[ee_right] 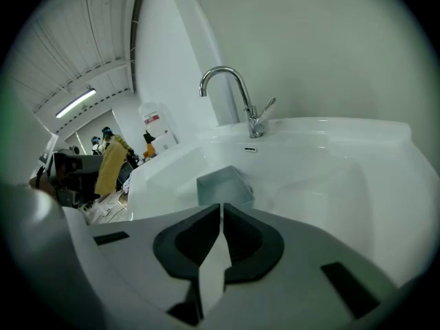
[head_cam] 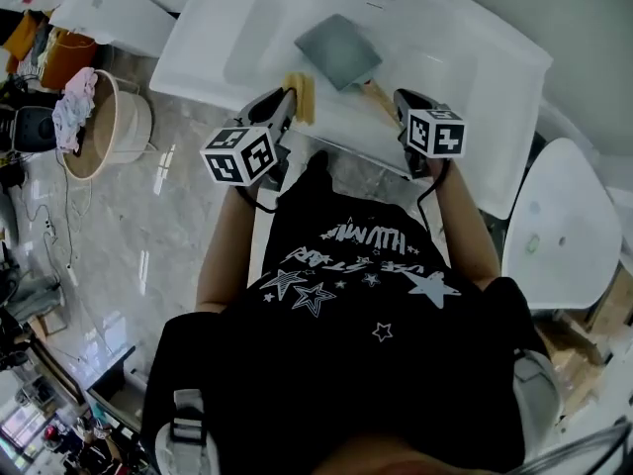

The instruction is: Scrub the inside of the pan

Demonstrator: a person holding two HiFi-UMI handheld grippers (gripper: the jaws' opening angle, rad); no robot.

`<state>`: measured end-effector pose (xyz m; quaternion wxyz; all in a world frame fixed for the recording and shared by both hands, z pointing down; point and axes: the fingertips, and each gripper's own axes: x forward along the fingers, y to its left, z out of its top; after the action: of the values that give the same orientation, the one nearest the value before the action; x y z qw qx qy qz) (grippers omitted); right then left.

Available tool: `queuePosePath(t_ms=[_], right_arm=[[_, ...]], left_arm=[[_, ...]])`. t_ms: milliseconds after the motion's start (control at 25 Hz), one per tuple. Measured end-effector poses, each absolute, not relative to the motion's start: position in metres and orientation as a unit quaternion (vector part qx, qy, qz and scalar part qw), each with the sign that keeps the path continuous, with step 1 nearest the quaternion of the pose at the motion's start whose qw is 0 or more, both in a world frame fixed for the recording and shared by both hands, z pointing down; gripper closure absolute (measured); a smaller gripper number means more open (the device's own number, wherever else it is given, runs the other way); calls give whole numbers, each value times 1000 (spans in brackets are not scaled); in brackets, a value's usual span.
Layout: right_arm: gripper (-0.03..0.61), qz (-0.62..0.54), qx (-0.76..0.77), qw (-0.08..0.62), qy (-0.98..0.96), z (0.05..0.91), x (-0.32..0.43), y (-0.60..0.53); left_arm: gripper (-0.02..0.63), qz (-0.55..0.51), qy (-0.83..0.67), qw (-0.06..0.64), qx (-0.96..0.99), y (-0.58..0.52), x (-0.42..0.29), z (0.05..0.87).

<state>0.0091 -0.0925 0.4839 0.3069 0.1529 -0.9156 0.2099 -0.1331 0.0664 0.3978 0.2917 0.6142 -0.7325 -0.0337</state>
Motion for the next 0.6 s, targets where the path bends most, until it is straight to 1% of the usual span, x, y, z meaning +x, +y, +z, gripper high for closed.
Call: queuePosePath(t_ms=[280,320,360,440,600], right_arm=[[561,247,194,312,-897,490,10,-107],[525,253,198,316,-893,493,10,-107],[472,259,200,319,-889,498,11,-106],[442,264,205,327,-884,506,10,-103],[416,252,221,351,-875,519,8,-104]], left_arm=[[571,28,-657,301,690,2,-148,407],[571,37,-647,303,699,-4,-147,409],[571,44,-636,305,707,-9,-147,413],[571,54,-618,311,720,-18,-151,419],[571,76,-590,320,737,-34,-164,430]])
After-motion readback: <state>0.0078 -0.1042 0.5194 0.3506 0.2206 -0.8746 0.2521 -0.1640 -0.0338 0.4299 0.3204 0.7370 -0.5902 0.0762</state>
